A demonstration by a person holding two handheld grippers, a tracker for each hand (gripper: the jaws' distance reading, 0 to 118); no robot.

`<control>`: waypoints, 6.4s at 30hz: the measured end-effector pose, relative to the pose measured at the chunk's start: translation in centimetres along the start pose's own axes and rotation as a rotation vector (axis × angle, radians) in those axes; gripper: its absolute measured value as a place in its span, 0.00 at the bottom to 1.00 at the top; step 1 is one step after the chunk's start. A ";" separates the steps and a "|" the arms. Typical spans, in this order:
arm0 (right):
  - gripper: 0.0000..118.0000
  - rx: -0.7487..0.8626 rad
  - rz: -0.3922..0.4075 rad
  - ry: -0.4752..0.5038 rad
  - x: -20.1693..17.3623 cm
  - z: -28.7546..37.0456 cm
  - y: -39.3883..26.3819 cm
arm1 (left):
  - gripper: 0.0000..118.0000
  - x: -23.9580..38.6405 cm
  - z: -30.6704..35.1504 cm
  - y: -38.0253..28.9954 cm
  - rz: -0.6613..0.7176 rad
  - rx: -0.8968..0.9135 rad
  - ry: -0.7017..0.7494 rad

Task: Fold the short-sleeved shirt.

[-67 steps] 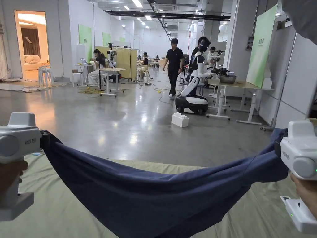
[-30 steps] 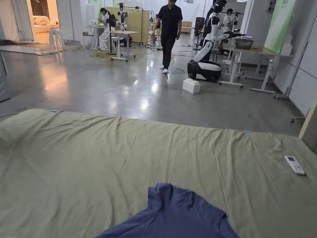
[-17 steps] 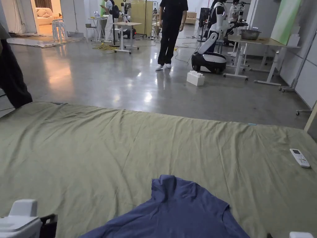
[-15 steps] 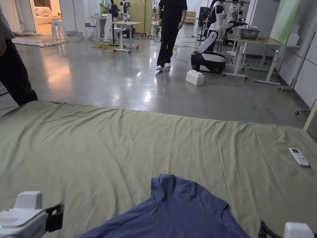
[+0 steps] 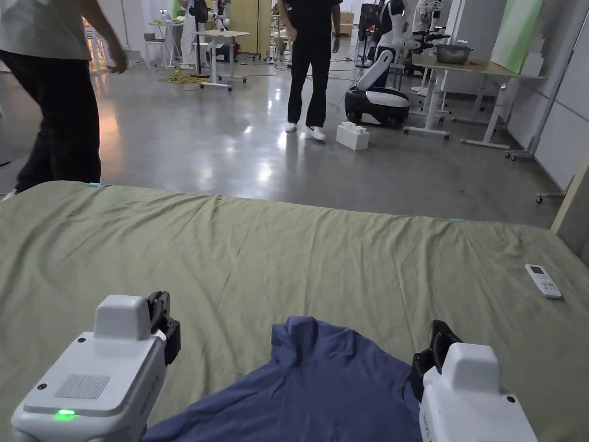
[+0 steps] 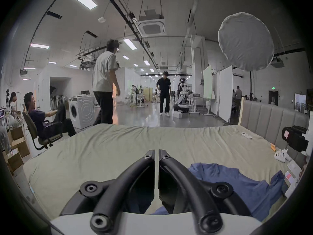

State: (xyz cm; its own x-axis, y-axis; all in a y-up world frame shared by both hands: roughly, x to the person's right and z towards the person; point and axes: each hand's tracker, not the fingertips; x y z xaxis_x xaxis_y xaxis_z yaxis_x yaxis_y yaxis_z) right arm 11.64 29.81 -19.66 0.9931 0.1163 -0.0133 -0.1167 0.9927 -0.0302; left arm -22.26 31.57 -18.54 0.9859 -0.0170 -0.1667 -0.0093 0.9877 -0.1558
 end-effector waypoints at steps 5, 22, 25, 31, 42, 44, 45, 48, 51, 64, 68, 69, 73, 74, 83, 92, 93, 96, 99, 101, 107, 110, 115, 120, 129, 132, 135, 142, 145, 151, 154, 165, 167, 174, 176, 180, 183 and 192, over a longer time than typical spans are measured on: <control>0.00 0.031 0.020 -0.015 -1.0 -0.1 0.6 | 0.01 0.7 -0.1 -0.3 -0.073 0.014 0.015; 0.00 -0.079 0.042 0.021 -0.7 -2.1 -0.7 | 0.01 -14.4 -1.8 -6.8 0.020 -0.477 0.145; 0.00 -0.106 0.050 0.033 -0.8 -2.2 -0.8 | 0.12 -15.5 -2.2 -8.6 0.074 -0.607 0.167; 0.00 -0.221 0.121 0.033 -2.1 -4.0 -4.0 | 0.65 -16.7 -3.3 -11.8 0.187 -0.799 0.227; 0.00 -0.235 0.108 0.065 -3.0 -5.3 -6.0 | 0.58 -14.6 -2.7 -14.2 0.195 -0.872 0.255; 0.00 -0.254 0.109 0.073 -3.2 -5.7 -6.4 | 0.47 -15.2 -3.7 -14.5 0.163 -0.866 0.248; 0.00 -0.263 0.106 0.078 -3.3 -5.9 -6.6 | 0.40 -15.0 -3.8 -14.4 0.150 -0.860 0.237; 0.00 -0.294 0.090 0.099 -3.6 -7.3 -7.0 | 0.09 -13.9 -3.7 -14.2 0.124 -0.842 0.199; 0.00 -0.345 0.074 0.141 -3.8 -9.9 -7.3 | 0.05 -13.2 -3.6 -13.9 0.088 -0.842 0.203; 0.64 -0.761 0.258 0.253 -3.7 -31.3 -12.1 | 0.05 -15.6 -4.0 -13.9 0.150 -0.750 0.192; 0.71 -0.803 0.254 0.284 -4.8 -33.2 -13.0 | 0.05 -15.6 -4.3 -13.6 0.145 -0.745 0.199; 0.71 -0.816 0.250 0.294 -5.1 -33.8 -13.5 | 0.05 -15.5 -4.3 -13.6 0.146 -0.751 0.200; 0.71 -0.888 0.289 0.351 -5.8 -35.5 -15.5 | 0.05 -15.4 -4.6 -14.2 0.145 -0.759 0.208; 0.70 -0.882 0.287 0.352 -5.9 -35.5 -15.4 | 0.05 -15.4 -4.7 -14.3 0.142 -0.761 0.208; 0.03 -0.866 0.244 0.383 -6.7 -35.1 -15.2 | 0.05 -14.4 -4.5 -14.0 0.124 -0.755 0.210; 0.02 -0.614 0.197 0.319 -3.4 -29.8 -8.2 | 0.05 -14.4 -4.2 -11.7 0.135 -0.658 0.182; 0.02 -0.586 0.197 0.308 -2.8 -29.1 -7.2 | 0.05 -14.0 -4.1 -10.8 0.141 -0.637 0.171; 0.02 -0.519 0.188 0.269 -0.9 -27.0 -3.6 | 0.04 -13.3 -4.3 -8.7 0.138 -0.583 0.142; 0.02 -0.464 0.162 0.227 1.6 -25.9 -0.5 | 0.04 -12.7 -4.8 -6.1 0.135 -0.527 0.113; 0.02 -0.426 0.150 0.197 3.2 -24.9 1.9 | 0.04 -12.5 -5.4 -4.0 0.157 -0.471 0.087; 0.02 -0.283 0.118 0.101 7.7 -22.2 9.6 | 0.04 -10.6 -8.2 4.2 0.151 -0.339 0.041; 0.02 -0.182 0.138 0.048 9.7 -21.3 13.6 | 0.04 -9.7 -10.0 8.9 0.143 -0.281 0.011; 0.02 -0.108 0.109 -0.023 12.3 -20.8 18.7 | 0.04 -8.0 -12.6 16.6 0.102 -0.189 -0.006; 0.02 -0.050 0.091 -0.075 14.0 -21.8 23.1 | 0.04 -6.3 -15.2 23.3 0.049 -0.112 -0.015; 0.02 0.038 0.093 -0.148 13.8 -23.8 29.2 | 0.04 -4.7 -20.4 31.5 -0.006 -0.055 -0.010; 0.02 0.054 0.099 -0.170 13.9 -25.5 30.7 | 0.04 -4.2 -21.7 33.7 -0.008 -0.035 -0.003; 0.02 0.084 0.086 -0.186 14.2 -26.7 31.7 | 0.04 -3.6 -22.5 34.7 -0.025 -0.008 0.005; 0.02 0.091 0.085 -0.190 14.2 -27.5 30.7 | 0.04 -3.3 -24.4 34.2 -0.015 0.009 0.002; 0.02 0.075 0.098 -0.181 14.2 -27.4 29.2 | 0.04 -3.2 -24.4 32.7 -0.017 -0.012 -0.004; 0.02 0.016 0.100 -0.155 14.2 -24.8 25.2 | 0.04 -3.5 -22.6 28.1 -0.004 -0.039 -0.026; 0.02 -0.008 0.122 -0.142 14.3 -22.5 23.4 | 0.04 -4.2 -21.0 25.8 0.002 -0.051 -0.036; 0.02 -0.102 0.133 -0.104 14.7 -12.4 15.1 | 0.04 -5.7 -11.7 16.7 -0.014 -0.102 -0.065; 0.02 -0.116 0.134 -0.101 14.6 -10.3 13.6 | 0.04 -6.0 -9.9 15.1 0.000 -0.117 -0.064; 0.02 -0.202 0.139 -0.078 14.1 -3.2 8.3 | 0.04 -6.8 -3.9 9.1 0.005 -0.181 -0.068; 0.02 -0.283 0.108 -0.065 14.0 -1.2 6.0 | 0.04 -7.2 -2.5 6.9 0.004 -0.214 -0.074; 0.02 -0.330 0.171 -0.049 13.2 2.4 2.2 | 0.04 -7.8 0.4 2.2 0.019 -0.285 -0.072; 0.02 -0.413 0.181 -0.018 12.8 4.5 -1.0 | 0.04 -8.1 2.4 -1.5 0.007 -0.348 -0.062; 0.02 -0.631 0.177 0.016 11.9 7.8 -8.8 | 0.04 -9.8 4.0 -11.6 -0.005 -0.547 -0.050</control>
State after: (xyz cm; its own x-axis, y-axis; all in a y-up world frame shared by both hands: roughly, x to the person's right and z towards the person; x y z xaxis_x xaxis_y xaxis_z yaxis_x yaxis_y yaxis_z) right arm 24.57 22.72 -11.76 0.9588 0.2707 -0.0861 -0.2659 0.7488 -0.6071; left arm -31.19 20.91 -11.21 0.9928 -0.0009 -0.1200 -0.0770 0.7624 -0.6425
